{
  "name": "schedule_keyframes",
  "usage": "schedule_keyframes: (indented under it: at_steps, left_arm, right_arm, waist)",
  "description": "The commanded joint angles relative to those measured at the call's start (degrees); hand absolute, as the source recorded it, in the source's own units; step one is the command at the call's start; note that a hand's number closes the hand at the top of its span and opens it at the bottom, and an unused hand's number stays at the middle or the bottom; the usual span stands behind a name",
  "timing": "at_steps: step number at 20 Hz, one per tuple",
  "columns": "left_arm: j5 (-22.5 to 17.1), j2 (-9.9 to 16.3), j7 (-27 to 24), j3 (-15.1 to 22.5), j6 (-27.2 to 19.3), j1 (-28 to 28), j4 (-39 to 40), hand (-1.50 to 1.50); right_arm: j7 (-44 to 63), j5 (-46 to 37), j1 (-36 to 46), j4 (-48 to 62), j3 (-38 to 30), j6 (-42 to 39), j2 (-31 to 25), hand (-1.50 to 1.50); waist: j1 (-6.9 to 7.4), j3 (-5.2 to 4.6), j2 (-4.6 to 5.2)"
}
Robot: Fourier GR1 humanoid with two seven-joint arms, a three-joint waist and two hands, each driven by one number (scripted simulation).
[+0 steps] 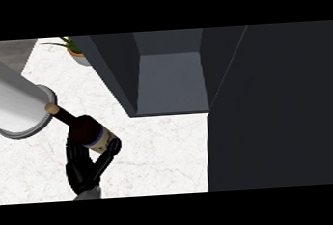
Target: Pick up the wine, place it into the cabinet and close the cabinet
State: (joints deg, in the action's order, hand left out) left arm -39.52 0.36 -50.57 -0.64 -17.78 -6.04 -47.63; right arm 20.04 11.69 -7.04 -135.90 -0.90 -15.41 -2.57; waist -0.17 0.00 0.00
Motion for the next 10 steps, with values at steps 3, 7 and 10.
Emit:
schedule_keyframes:
  at_steps: [3, 7, 10]
  left_arm:
    - [0.58, 1.38, 1.28, 0.59, 2.52, 0.63, -0.49, 1.50]
    - [1.26, -0.03, -3.15, -3.05, 5.61, -4.26, 9.95, 1.50]
    - [-0.26, -0.31, -5.22, -1.76, 6.84, -5.37, 11.82, 1.50]
  right_arm:
    - [6.70, -4.01, 5.10, -1.98, 3.95, 5.46, 1.67, -1.50]
    - [-1.95, 0.15, -0.04, 2.01, -1.60, -1.14, -0.18, -1.50]
    - [2.79, 2.64, 1.53, -1.42, -2.48, 0.07, -1.18, -1.50]
  waist:
    - [0.30, -0.02, -0.03]
    - [-0.06, 0.00, 0.01]
    - [-0.09, -0.01, 0.01]
